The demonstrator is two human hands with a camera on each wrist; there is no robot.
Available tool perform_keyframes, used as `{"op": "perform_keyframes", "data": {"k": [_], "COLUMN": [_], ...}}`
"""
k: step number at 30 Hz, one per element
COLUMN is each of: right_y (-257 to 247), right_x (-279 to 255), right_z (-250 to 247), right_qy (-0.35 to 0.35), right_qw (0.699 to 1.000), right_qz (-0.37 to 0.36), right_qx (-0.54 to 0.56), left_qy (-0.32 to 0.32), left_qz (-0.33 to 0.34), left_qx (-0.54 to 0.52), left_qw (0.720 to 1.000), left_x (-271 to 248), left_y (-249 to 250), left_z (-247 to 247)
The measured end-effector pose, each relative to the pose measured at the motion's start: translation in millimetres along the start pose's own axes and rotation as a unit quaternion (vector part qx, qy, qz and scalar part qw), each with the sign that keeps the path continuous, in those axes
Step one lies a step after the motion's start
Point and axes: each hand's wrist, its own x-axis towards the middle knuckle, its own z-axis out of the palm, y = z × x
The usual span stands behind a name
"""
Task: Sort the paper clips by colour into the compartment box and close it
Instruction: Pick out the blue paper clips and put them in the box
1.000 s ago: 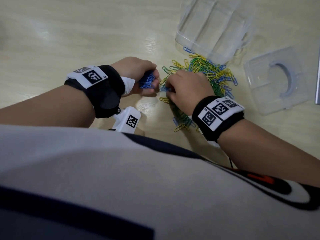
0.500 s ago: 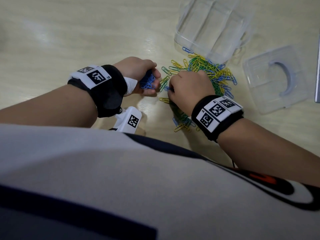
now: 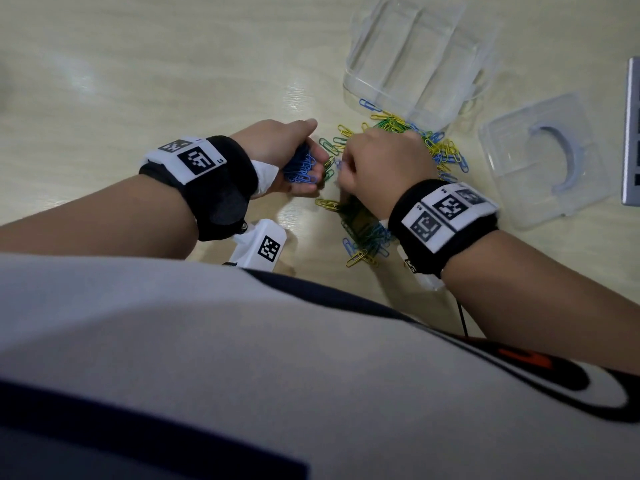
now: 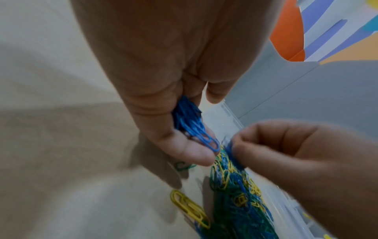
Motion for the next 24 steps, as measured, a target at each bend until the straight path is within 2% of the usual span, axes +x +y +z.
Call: {"op": "perform_keyframes", "data": {"k": [2,5,9,12,16,24], "right_y": [0.0,-4.5,15.7,37.3,37.9,26.5], "right_x": [-1.5,-4.2,-5.8,-8.2,-10.7,-0.9], "right_z": [-8.3,-15.2,-15.4,-11.6,-4.6,11.4], "right_qy": [0.025,0.024,0.075,0.079,0.015,-0.027], "right_qw": [0.998,0.994,0.982,0.985,0.996,1.000], "right_qz": [-0.008,-0.035,0.045,0.081,0.044,0.004], "right_qx": [0.056,0.098,0.165,0.133,0.079,0.003], "left_qy": [0.003,0.015,-0.030,-0.026,-0.020,-0.024], "left_qz": [0.004,0.011,-0.006,-0.003,-0.003,-0.003], "left_qx": [-0.006,-0.019,-0.001,0.001,0.010,0.040], "left_qw": [1.000,1.000,1.000,1.000,1.000,0.999], "left_x": [-0.7,-3.4,-4.2,-3.4,-2.3,-1.9], "left_y": [0.2,2.0,1.9,1.2,0.8,-0.9], "left_z": [5.2,13.7,16.4,12.4,8.0,10.1]}}
